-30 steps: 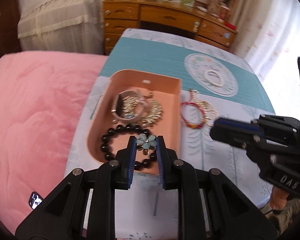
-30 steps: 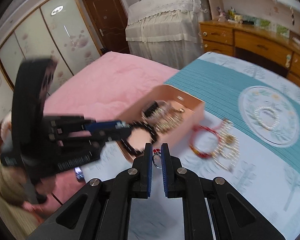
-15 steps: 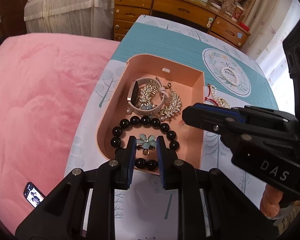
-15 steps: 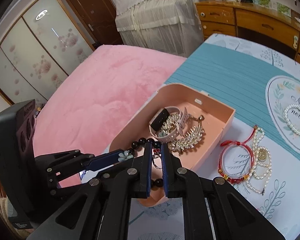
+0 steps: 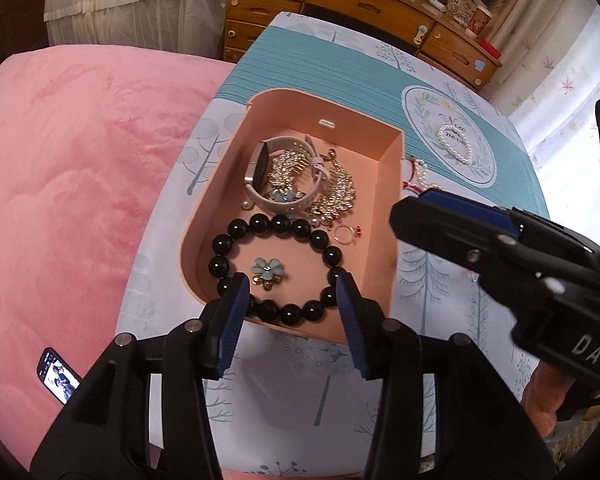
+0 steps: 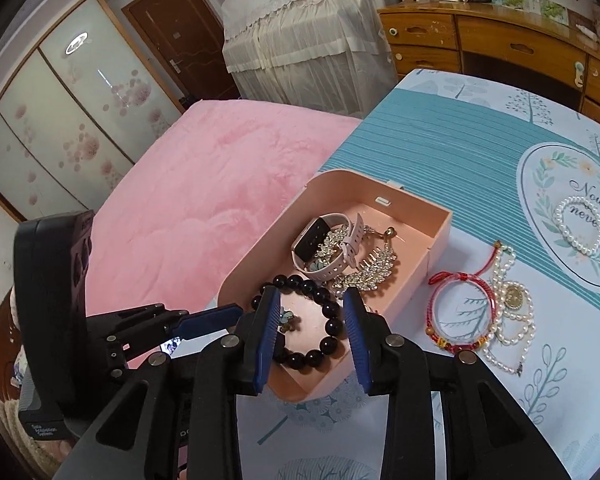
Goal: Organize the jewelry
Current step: 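Place the blue brooch and earring into the pink box, opening both grippers, then grasp the pearl bracelet with the right gripper and lift it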
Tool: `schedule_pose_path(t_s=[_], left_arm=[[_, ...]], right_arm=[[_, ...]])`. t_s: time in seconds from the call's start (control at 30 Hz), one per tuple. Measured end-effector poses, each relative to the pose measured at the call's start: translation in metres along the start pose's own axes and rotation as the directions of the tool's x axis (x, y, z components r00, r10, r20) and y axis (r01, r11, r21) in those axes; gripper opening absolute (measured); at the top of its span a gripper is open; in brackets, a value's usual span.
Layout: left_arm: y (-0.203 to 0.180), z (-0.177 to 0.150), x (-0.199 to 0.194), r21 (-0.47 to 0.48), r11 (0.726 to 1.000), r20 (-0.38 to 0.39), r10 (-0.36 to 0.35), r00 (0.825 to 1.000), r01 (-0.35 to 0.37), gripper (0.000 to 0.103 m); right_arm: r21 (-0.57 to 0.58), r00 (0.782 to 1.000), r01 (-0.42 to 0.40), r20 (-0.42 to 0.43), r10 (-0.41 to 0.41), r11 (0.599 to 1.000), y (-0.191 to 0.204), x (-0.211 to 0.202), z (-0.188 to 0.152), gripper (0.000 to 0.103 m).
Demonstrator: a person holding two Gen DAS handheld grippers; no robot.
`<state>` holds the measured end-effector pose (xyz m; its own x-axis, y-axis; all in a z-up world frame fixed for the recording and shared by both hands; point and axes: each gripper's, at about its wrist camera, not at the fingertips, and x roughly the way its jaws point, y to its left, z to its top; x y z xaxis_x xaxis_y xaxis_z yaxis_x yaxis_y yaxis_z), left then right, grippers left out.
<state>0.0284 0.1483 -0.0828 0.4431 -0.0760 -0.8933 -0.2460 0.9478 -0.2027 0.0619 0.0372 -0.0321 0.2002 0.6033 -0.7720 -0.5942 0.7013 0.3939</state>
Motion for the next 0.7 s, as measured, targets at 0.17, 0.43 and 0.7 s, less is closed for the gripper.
schedule_pose_path(t_s=[0.17, 0.43, 0.7], left_arm=[[-0.011, -0.002, -0.014, 0.029, 0.999, 0.04, -0.02, 0.999, 0.019, 0.042], [-0.039, 0.005, -0.038, 0.108, 0.994, 0.109, -0.024, 0.994, 0.012, 0.042], [-0.077, 0.025, -0.057, 0.219, 0.976, 0.161, -0.05, 0.986, 0.014, 0.042]], right_arm=[[0.037, 0.999, 0.015, 0.035, -0.016, 0.999, -0.012, -0.026, -0.004, 0.033], [0.126, 0.994, 0.062, 0.081, -0.073, 0.99, -0.049, -0.069, -0.017, 0.033], [0.198, 0.984, 0.153, 0.064, -0.168, 0.968, -0.096, -0.106, -0.031, 0.033]])
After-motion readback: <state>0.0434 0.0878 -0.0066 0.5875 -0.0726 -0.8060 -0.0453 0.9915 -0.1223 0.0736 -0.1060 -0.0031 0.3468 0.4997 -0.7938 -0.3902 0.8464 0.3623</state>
